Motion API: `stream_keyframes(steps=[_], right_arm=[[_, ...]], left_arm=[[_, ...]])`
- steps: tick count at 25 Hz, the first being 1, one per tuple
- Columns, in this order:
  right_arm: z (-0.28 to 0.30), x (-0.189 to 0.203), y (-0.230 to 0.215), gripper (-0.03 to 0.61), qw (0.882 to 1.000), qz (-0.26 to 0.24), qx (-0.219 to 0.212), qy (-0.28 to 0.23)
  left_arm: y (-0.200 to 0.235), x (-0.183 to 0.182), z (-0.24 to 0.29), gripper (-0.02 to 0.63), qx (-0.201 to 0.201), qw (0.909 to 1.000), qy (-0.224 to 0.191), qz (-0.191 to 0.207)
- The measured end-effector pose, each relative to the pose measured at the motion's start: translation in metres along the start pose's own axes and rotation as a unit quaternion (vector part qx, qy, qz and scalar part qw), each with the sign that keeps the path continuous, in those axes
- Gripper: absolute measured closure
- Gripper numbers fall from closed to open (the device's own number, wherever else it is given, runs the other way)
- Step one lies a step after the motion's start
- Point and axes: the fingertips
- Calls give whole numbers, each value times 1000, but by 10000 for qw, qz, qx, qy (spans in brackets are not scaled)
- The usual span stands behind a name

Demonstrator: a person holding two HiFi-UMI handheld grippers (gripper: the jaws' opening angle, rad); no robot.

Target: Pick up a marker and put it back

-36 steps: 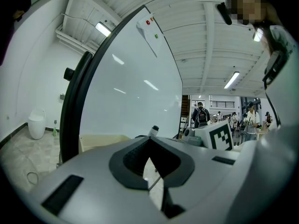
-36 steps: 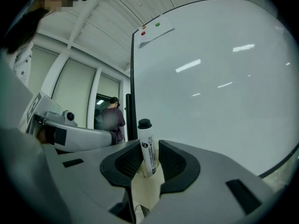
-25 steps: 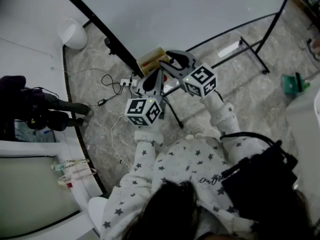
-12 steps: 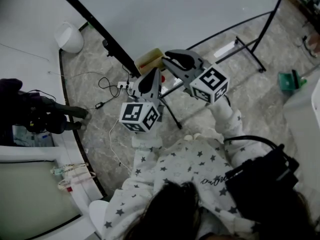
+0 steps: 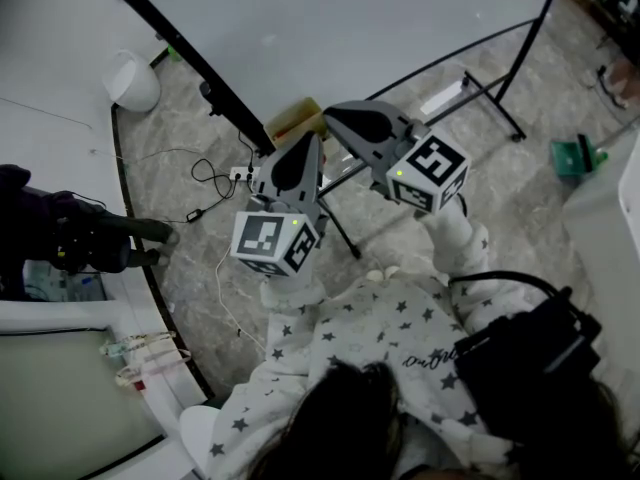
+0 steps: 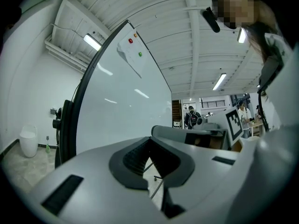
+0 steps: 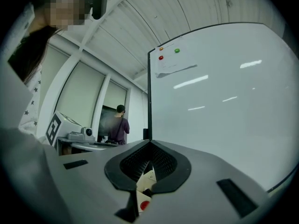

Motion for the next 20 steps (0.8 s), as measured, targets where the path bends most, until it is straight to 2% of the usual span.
stream_keyframes(steps=[20], right_arm=[[2,9,-2,572,9999,111,-33,95]], left_arm=[[3,8,1,612,-8,9999,79,-78]])
Point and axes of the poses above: the fingertips, and each gripper's own axes: z forward along the fingers, y to its left, x out of its underside, and after that the axes turned 12 degrees about x, right-handed
